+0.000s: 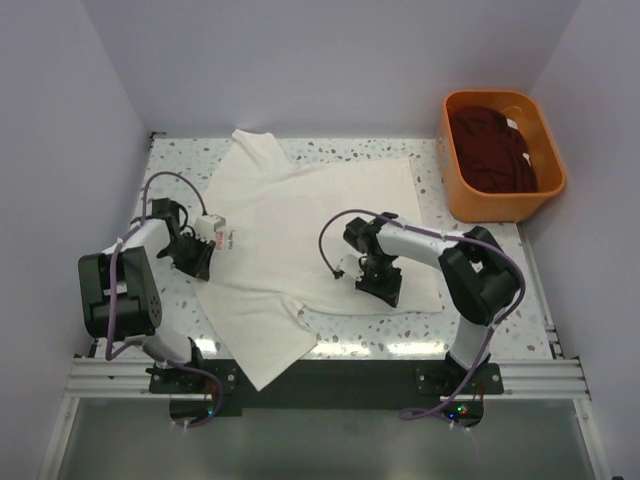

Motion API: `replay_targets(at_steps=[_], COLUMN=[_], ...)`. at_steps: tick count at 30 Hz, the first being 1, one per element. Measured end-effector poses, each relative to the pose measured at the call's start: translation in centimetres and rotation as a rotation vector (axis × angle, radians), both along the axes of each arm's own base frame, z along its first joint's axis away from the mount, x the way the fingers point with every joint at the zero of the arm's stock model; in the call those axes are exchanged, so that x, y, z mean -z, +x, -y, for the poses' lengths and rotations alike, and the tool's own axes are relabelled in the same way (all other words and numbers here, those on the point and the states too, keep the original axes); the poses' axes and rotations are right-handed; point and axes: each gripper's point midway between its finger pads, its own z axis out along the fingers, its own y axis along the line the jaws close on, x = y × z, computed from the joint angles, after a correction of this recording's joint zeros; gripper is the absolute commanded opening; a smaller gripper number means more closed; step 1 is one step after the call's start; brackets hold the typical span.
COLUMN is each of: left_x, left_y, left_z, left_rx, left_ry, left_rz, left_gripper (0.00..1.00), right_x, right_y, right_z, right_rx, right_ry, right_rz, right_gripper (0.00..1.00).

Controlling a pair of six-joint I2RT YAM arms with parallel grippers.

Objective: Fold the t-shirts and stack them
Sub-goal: Flatten the tshirt out

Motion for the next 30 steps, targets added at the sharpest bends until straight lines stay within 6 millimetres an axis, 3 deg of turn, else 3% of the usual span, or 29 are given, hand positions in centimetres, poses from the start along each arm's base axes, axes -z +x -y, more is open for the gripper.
replay_targets(at_steps=[2, 4, 7, 10, 12, 15, 20, 23, 30], left_x=[-0.3, -1.1, -3.3, -5.0, -4.9, -3.5, -0.3, 0.0, 0.2], left_y=[-0.4, 0.1, 2.8, 5.3, 6.0, 6.1, 4.6, 4.1, 1.0], left_z=[-1.0, -1.4, -1.2, -0.7, -0.2, 0.0, -0.2, -0.4, -0.7], left_rx=[-0.016, -0.023, -0.015, -0.003, 0.000, -0.020, -0.058, -0.069, -0.072], left_ry=[0.019, 0.018, 0.000, -0.016, -0.030, -0.042, -0.028, -0.011, 0.041], left_rz=[-0.020, -0.012, 0.069, 0.143, 0.156, 0.122, 0.038, 0.045, 0.062], left_gripper=[0.32, 0.35, 0.37, 0.37, 0.37, 0.36, 0.31, 0.29, 0.23], right_x=[-1.1, -2.3, -3.5, -2.6, -1.3, 0.8, 0.8, 0.9, 0.9], right_y=[1.0, 3.6, 7.9, 11.5, 12.5, 12.8, 13.0, 12.7, 8.9], right_z=[-0.5, -0.8, 0.1, 2.1, 3.2, 3.8, 3.8, 4.0, 5.1], right_rx=[0.029, 0.082, 0.178, 0.253, 0.273, 0.266, 0.249, 0.242, 0.215], right_ry=[0.029, 0.073, 0.107, 0.082, 0.041, -0.014, -0.046, -0.054, -0.068], right_rz=[0.008, 0.057, 0.130, 0.184, 0.187, 0.154, 0.156, 0.157, 0.105], right_gripper=[0.16, 0.15, 0.15, 0.14, 0.14, 0.14, 0.14, 0.13, 0.14])
